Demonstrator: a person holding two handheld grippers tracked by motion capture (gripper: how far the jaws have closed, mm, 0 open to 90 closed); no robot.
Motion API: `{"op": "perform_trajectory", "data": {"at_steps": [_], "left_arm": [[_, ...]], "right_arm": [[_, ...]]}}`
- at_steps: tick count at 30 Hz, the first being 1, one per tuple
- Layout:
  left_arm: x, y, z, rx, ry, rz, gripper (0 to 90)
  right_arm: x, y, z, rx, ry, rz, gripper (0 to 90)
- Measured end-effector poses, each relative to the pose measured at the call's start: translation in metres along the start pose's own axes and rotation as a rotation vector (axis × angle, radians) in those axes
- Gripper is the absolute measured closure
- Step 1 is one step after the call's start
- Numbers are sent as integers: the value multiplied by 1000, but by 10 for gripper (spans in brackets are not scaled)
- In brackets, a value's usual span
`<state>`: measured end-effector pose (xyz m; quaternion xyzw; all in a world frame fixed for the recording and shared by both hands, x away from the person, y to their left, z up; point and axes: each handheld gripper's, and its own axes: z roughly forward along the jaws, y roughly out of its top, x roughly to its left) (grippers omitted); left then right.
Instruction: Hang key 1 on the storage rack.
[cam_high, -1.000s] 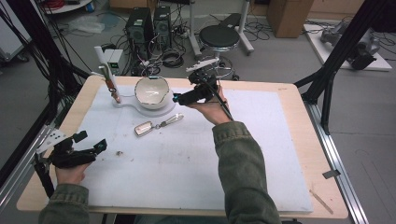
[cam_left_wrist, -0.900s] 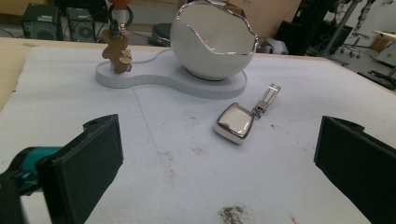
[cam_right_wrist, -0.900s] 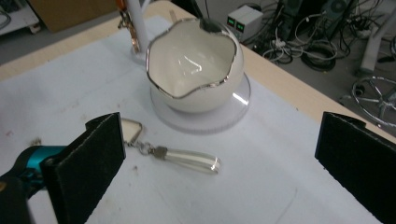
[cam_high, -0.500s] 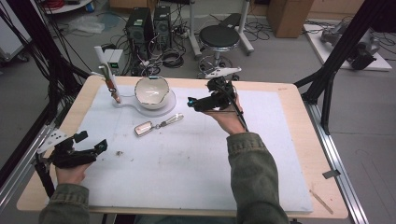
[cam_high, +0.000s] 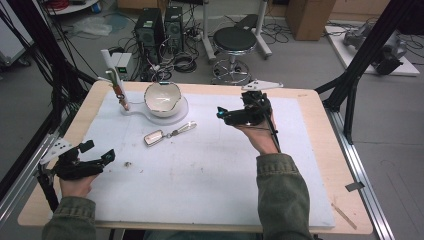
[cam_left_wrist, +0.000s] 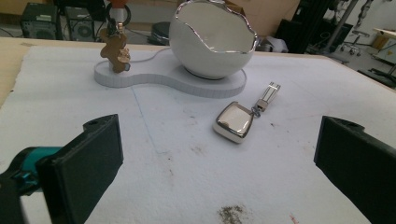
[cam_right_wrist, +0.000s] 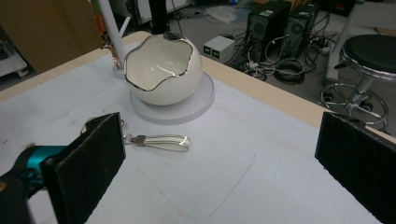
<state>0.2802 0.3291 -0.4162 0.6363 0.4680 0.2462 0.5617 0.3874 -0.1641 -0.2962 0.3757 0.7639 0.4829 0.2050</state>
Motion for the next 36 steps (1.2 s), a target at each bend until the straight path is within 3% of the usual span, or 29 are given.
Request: {"op": "perform_trajectory", "data": {"at_steps": [15,36], "left_arm": [[-1,0,0,3,2,4,17],[-1,0,1,4,4,7,17]], "right_arm": [[-15,-46,-26,-32,-43,52,5],[-23,-102,-54,-49,-88,106,6]]}}
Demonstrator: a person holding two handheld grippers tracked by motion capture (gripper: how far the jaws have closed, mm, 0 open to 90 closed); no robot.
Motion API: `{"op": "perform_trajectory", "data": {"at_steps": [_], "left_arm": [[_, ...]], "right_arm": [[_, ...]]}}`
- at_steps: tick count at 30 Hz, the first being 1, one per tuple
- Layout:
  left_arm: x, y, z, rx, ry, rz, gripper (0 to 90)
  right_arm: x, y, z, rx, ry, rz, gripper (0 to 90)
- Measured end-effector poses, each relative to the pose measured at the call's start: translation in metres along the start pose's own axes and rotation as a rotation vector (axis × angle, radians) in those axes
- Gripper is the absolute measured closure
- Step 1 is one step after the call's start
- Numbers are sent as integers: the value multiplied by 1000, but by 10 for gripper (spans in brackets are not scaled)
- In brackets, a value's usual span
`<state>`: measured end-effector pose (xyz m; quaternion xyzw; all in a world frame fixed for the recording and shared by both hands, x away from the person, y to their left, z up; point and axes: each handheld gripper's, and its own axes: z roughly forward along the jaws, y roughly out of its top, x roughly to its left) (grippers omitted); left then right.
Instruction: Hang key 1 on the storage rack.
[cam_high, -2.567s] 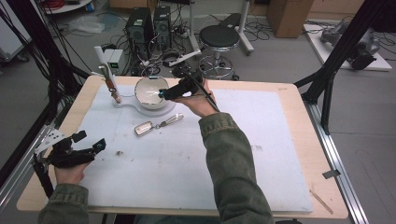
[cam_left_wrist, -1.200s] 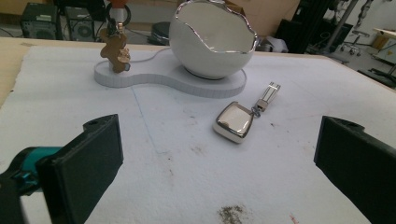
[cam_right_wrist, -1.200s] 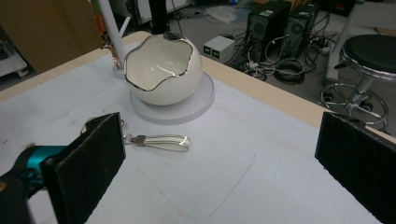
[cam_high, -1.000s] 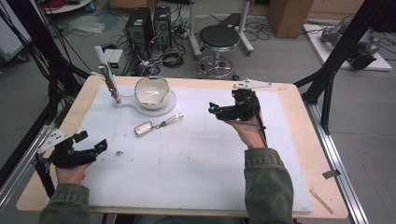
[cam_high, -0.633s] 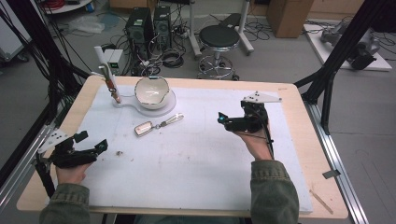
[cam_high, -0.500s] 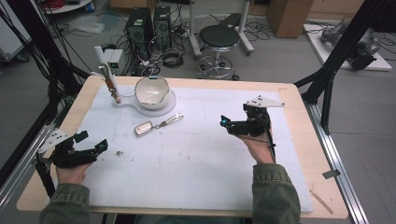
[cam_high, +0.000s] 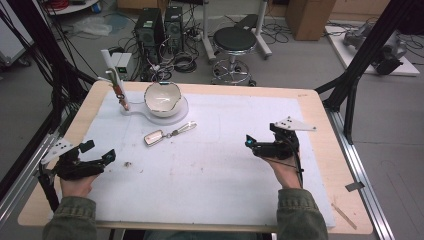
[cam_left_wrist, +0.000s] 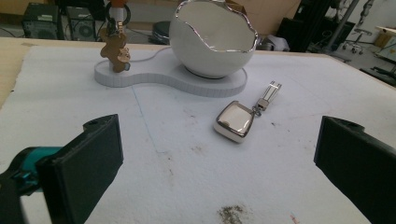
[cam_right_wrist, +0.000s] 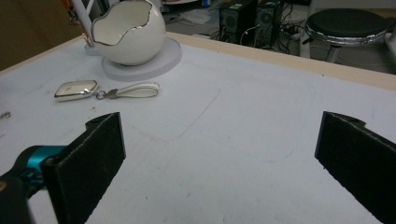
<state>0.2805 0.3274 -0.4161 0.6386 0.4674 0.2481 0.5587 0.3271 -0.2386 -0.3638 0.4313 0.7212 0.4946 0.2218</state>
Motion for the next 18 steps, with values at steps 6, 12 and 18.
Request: {"op": "perform_trajectory", "data": {"at_steps": [6,12,18], "left_arm": [[0,0,0,1,1,-1,17],[0,0,1,-1,1,3,17],[-1,0,1,0,1,3,17]], "right_arm": [[-3,-18,-7,4,-9,26,6],[-7,-35,-12,9,-11,48,5],[-14,-50,-19,2,-44,66,5]]}}
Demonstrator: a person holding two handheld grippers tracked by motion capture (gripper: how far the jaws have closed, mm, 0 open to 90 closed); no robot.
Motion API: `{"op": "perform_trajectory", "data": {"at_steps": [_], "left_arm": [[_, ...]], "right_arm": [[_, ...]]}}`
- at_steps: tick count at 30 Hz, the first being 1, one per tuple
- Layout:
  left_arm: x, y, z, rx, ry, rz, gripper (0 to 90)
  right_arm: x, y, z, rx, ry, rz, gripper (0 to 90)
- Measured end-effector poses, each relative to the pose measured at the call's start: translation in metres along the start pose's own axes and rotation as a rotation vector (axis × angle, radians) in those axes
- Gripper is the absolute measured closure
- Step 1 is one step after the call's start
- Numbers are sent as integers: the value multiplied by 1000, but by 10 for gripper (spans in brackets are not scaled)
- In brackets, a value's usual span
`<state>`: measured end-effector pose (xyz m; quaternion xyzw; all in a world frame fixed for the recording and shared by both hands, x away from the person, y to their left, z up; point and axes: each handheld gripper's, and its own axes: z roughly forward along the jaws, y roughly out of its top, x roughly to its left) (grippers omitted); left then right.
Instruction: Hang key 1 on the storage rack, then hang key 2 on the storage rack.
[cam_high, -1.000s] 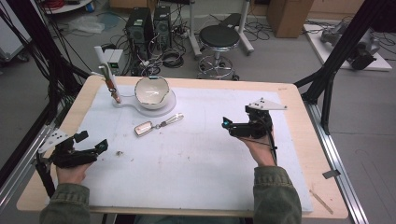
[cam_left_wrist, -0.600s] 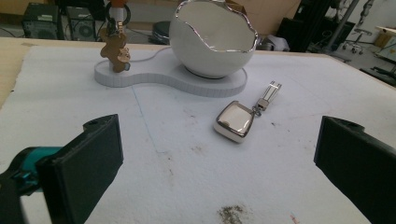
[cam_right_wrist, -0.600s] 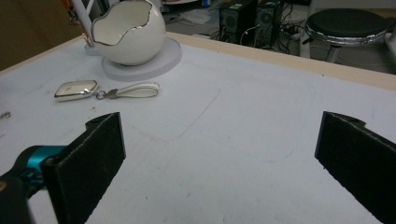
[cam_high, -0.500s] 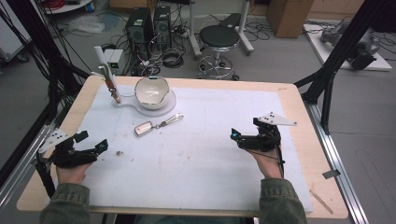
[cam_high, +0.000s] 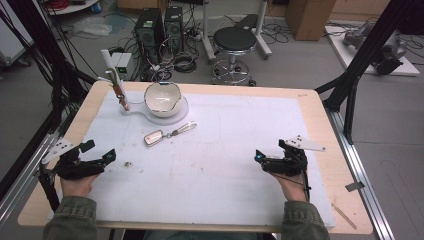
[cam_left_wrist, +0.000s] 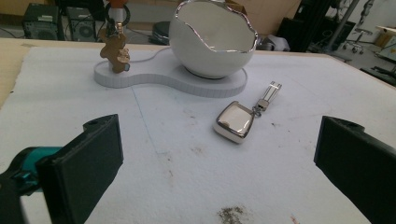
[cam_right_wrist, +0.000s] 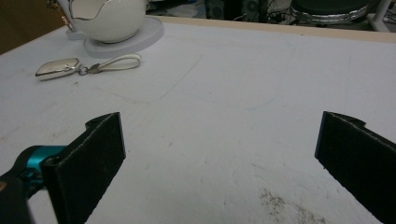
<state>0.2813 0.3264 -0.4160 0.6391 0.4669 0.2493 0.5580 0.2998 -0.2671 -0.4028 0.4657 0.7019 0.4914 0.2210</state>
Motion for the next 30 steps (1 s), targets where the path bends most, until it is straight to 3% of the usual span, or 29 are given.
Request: {"op": "perform_trajectory", "data": {"at_steps": [20,25,30], "left_arm": [[0,0,3,0,-1,-5,17],[-2,1,6,17,-3,3,17],[-6,4,13,59,-6,36,17]], "right_arm": [[-8,-34,-25,-20,-99,25,5],[-9,-37,-27,-22,-115,31,5],[-7,-39,-32,-32,-120,27,5]]}}
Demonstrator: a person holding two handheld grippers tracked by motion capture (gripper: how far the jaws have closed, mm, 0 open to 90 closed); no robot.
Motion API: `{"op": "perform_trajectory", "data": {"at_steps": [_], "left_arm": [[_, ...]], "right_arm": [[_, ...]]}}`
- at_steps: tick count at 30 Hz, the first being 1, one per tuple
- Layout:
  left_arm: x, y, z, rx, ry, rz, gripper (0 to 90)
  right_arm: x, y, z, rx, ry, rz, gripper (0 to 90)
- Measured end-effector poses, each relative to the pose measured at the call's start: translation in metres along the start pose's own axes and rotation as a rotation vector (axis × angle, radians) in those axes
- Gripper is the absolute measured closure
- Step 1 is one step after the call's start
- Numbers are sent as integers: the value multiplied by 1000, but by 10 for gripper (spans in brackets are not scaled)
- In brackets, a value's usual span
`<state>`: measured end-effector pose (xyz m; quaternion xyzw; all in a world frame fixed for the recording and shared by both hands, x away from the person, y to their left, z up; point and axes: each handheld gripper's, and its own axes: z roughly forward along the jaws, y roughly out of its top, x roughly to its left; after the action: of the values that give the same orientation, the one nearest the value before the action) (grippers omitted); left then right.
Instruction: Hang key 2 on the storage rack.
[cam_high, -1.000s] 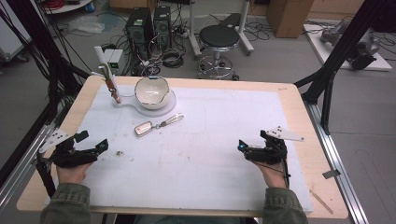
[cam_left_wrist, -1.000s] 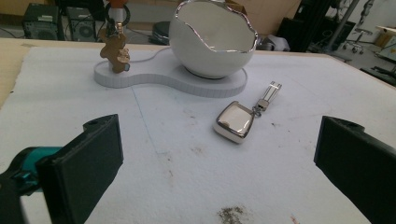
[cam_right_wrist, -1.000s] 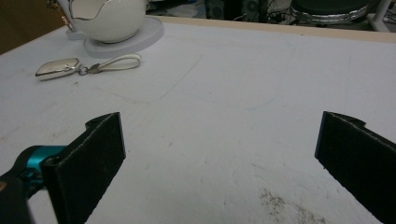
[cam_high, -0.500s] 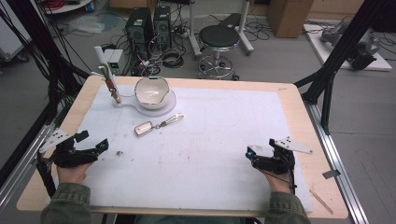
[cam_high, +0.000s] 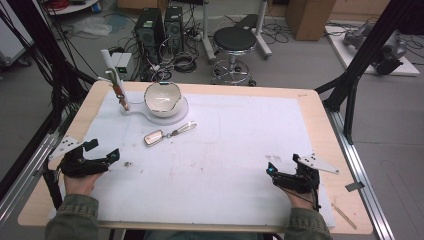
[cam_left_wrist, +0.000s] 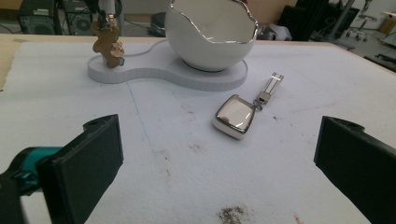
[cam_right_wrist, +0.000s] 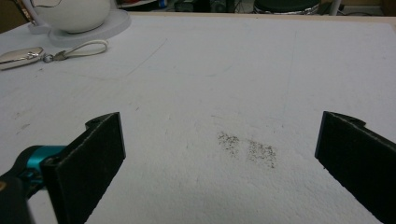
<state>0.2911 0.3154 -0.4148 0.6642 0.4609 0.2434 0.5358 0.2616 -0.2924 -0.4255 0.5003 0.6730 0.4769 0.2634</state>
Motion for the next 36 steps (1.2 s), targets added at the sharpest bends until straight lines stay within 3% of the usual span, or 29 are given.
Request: {"op": "perform_trajectory", "data": {"at_steps": [7,17,26,36], "left_arm": [[-9,10,13,52,-1,62,17],[-22,23,37,142,-50,108,17],[-30,27,66,229,-92,127,17],[-36,29,89,290,-95,157,17]], "right_arm": [[-1,-2,-3,-6,-1,3,5],[0,-2,-3,-5,6,-7,5],[0,-2,-2,1,12,-12,5],[0,-1,-3,-13,19,-5,5]]}}
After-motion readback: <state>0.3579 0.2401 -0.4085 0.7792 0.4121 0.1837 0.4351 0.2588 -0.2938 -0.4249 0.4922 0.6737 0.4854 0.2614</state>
